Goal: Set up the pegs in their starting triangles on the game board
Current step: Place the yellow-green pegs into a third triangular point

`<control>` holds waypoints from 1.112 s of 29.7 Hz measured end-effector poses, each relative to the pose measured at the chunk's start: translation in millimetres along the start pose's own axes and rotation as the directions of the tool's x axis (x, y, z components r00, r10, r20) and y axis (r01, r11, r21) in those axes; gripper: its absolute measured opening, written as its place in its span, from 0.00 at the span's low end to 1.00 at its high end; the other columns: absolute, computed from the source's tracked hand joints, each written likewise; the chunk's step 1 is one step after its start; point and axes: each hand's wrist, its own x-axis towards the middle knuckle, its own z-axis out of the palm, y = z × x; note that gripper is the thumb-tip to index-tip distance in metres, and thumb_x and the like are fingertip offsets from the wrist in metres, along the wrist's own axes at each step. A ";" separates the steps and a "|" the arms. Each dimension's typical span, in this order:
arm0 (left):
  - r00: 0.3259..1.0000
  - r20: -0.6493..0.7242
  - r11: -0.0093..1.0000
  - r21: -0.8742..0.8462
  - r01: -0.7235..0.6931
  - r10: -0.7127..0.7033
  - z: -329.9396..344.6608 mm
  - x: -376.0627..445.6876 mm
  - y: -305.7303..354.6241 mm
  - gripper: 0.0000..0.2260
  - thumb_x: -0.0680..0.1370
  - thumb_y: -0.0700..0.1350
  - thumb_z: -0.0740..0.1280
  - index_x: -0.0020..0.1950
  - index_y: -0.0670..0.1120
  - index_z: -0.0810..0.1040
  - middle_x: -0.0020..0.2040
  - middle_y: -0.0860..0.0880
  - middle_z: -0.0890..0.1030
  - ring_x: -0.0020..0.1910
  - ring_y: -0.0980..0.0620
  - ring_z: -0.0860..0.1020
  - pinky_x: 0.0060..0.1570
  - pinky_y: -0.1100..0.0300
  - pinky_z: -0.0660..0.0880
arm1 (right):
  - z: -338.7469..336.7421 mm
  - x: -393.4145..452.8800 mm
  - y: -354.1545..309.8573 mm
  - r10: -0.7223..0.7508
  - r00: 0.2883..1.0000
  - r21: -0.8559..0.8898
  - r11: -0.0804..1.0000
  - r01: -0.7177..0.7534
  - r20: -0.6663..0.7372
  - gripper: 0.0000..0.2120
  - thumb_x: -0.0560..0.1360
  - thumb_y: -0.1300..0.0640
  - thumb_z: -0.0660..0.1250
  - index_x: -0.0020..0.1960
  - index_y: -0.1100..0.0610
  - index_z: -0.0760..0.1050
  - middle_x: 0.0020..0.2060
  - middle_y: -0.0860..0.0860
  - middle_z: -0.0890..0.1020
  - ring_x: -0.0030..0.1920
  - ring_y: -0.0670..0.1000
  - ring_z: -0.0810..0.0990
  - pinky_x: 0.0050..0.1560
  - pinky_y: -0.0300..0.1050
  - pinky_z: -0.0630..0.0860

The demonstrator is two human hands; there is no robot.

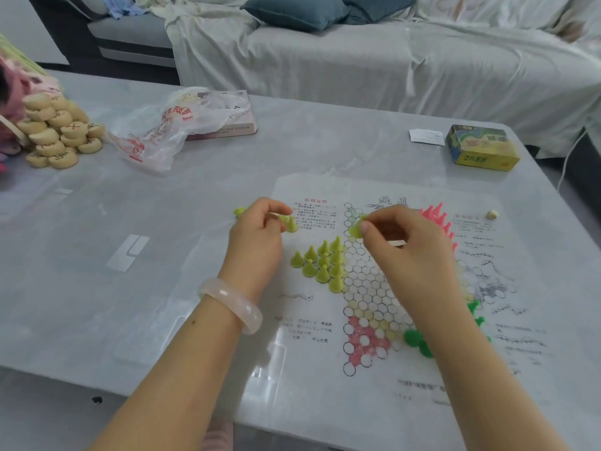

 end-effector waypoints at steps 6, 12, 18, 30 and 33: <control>0.994 0.084 0.853 0.513 -0.098 0.063 -0.7 26.4 -20.7 0.17 0.78 0.48 0.60 0.66 0.51 0.70 0.51 0.42 0.71 0.53 0.44 0.71 0.52 0.58 0.66 | -18.0 13.7 16.6 0.183 0.983 -0.093 0.979 -0.184 -0.026 0.03 0.72 0.58 0.67 0.41 0.50 0.76 0.36 0.45 0.81 0.40 0.44 0.80 0.47 0.40 0.77; 0.987 0.115 0.740 0.653 -0.163 0.116 10.2 31.9 -23.4 0.12 0.76 0.48 0.63 0.59 0.53 0.77 0.47 0.48 0.68 0.55 0.43 0.71 0.49 0.55 0.68 | -12.7 19.9 22.9 0.200 0.975 -0.246 0.954 -0.171 0.098 0.05 0.73 0.57 0.66 0.46 0.53 0.80 0.36 0.41 0.79 0.38 0.35 0.75 0.35 0.25 0.67; 0.988 0.028 0.746 0.653 -0.132 0.150 13.1 31.7 -24.5 0.07 0.77 0.43 0.61 0.54 0.45 0.74 0.45 0.47 0.67 0.49 0.43 0.70 0.41 0.57 0.63 | 2.1 28.7 31.3 0.172 0.983 -0.363 0.921 -0.139 0.061 0.06 0.72 0.58 0.66 0.47 0.55 0.80 0.43 0.50 0.80 0.42 0.46 0.76 0.36 0.30 0.67; 0.990 0.034 0.858 0.497 -0.133 0.134 -1.1 29.5 -22.4 0.01 0.75 0.43 0.65 0.45 0.47 0.76 0.33 0.55 0.67 0.42 0.51 0.68 0.35 0.63 0.56 | 20.0 29.3 30.9 0.129 0.990 -0.420 0.903 -0.094 0.055 0.06 0.73 0.58 0.65 0.48 0.53 0.80 0.38 0.45 0.79 0.39 0.45 0.76 0.34 0.30 0.67; 0.986 0.029 0.873 0.461 -0.160 0.165 -3.7 26.4 -17.1 0.02 0.75 0.44 0.65 0.42 0.49 0.74 0.33 0.55 0.68 0.41 0.51 0.68 0.36 0.63 0.58 | 24.0 27.6 30.1 0.120 0.992 -0.423 0.901 -0.092 0.041 0.07 0.73 0.58 0.65 0.49 0.52 0.80 0.41 0.47 0.81 0.41 0.47 0.77 0.35 0.37 0.69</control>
